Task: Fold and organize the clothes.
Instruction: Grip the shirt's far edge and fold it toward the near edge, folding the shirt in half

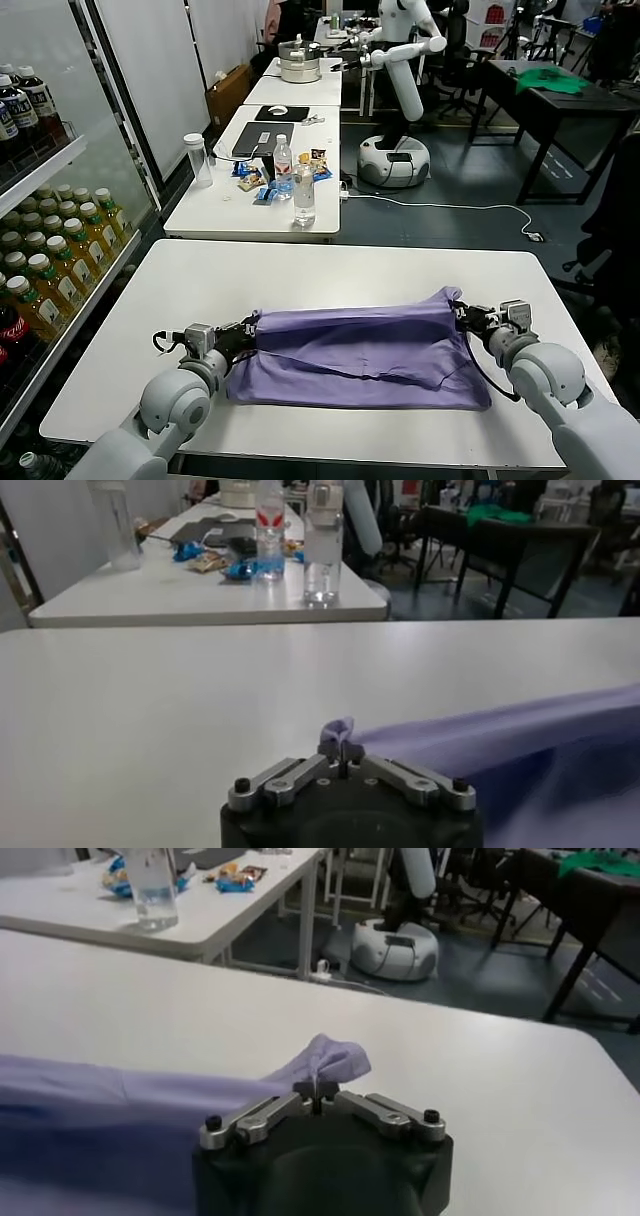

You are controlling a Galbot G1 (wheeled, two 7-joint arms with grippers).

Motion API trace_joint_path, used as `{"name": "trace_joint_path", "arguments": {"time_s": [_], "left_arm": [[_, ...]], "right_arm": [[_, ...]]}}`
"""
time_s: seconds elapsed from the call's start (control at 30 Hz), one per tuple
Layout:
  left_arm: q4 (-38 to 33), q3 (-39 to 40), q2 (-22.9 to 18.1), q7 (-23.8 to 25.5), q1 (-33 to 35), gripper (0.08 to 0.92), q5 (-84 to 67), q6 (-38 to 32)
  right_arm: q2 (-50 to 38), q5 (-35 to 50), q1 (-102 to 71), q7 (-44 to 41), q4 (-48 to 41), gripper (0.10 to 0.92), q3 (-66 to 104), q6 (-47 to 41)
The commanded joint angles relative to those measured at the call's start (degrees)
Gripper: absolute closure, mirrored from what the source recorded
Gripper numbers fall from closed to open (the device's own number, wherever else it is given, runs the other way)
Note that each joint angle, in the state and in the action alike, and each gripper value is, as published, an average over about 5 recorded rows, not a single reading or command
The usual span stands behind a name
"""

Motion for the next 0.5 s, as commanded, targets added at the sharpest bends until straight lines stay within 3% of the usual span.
{"name": "trace_joint_path", "arguments": {"time_s": [0.03, 0.27, 0.5], "left_arm": [[1.2, 0.3, 0.7, 0.5, 0.2, 0.906, 0.9, 0.5], [-0.6, -0.3, 0.2, 0.0, 0.9, 0.743, 2.6, 0.4], [-6.4, -2.5, -2.3, -4.9, 5.1, 0.544, 6.2, 0.2]], "right_arm": [[0.0, -1.4, -2.8, 0.0, -0.3, 0.901, -0.3, 0.0], [-0.4, -1.7, -4.2, 0.2, 1.4, 0.727, 0.5, 0.0], [-1.0, -2.5, -7.1, 0.3, 5.1, 0.520, 3.5, 0.1]]}}
